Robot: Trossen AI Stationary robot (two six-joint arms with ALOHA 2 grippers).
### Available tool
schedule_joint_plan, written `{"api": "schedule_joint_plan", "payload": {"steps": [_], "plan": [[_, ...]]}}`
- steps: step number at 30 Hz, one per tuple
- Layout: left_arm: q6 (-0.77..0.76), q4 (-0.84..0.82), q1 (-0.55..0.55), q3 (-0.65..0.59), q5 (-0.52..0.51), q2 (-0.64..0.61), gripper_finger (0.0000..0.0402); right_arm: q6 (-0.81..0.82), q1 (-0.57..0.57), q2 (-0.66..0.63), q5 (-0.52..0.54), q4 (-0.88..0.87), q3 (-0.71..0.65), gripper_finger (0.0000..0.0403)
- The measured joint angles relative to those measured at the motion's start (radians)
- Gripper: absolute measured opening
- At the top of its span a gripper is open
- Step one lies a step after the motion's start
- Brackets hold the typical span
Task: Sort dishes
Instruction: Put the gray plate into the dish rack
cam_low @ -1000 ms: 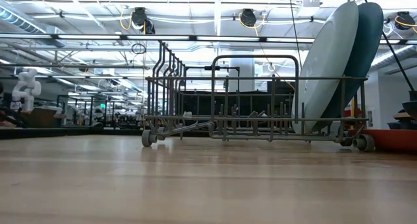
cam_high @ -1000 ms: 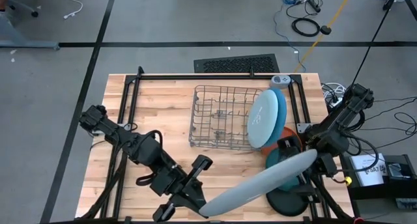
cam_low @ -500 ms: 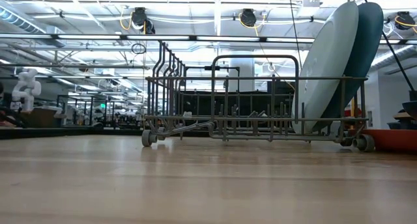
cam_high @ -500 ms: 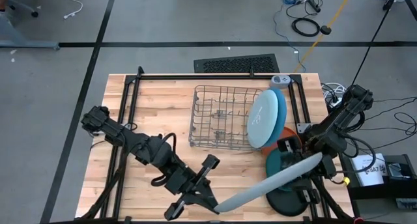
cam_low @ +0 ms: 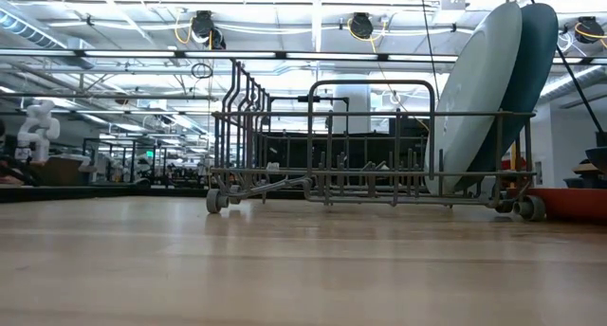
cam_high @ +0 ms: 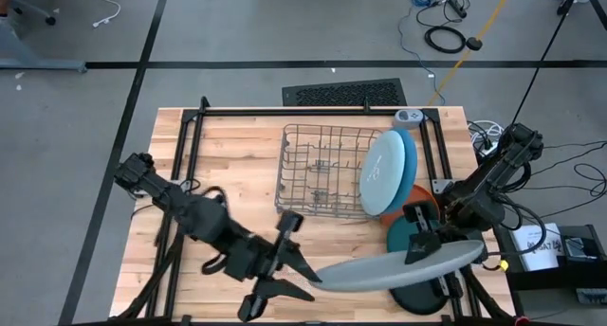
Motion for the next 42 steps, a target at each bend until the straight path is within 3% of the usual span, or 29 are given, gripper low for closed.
{"api": "schedule_joint_plan", "payload": {"steps": [4, 7, 16, 24, 30, 36, 42], "plan": [[0.088, -0.001, -0.053, 0.0, -0.145, -0.05, 0.0196, -0.004, 0.001, 0.0, 0.062, -0.01, 0.0, 0.0007], [0.133, -0.018, -0.103, 0.0, -0.277, -0.098, 0.0221, -0.01, 0.0, 0.0, 0.142, -0.01, 0.0, 0.0006], [0.212, -0.136, -0.216, 0.001, -0.586, -0.138, 0.0209, -0.029, 0.001, 0.013, 0.584, 0.003, 0.0, 0.0006], [0.178, -0.223, -0.218, 0.0, -0.777, -0.137, 0.0189, -0.025, -0.031, 0.053, 0.793, 0.072, 0.002, 0.0006], [0.131, -0.292, -0.171, 0.0, -0.854, -0.137, 0.0183, -0.117, -0.06, 0.153, 1.022, 0.044, 0.11, 0.0006], [0.023, -0.409, -0.097, 0.0, -0.87, -0.137, 0.0183, -0.271, -0.094, 0.335, 1.179, -0.028, 0.323, 0.0006], [-0.006, -0.386, -0.072, 0.0, -0.92, -0.137, 0.0183, -0.309, -0.135, 0.511, 1.233, -0.154, 0.51, 0.0006]]}}
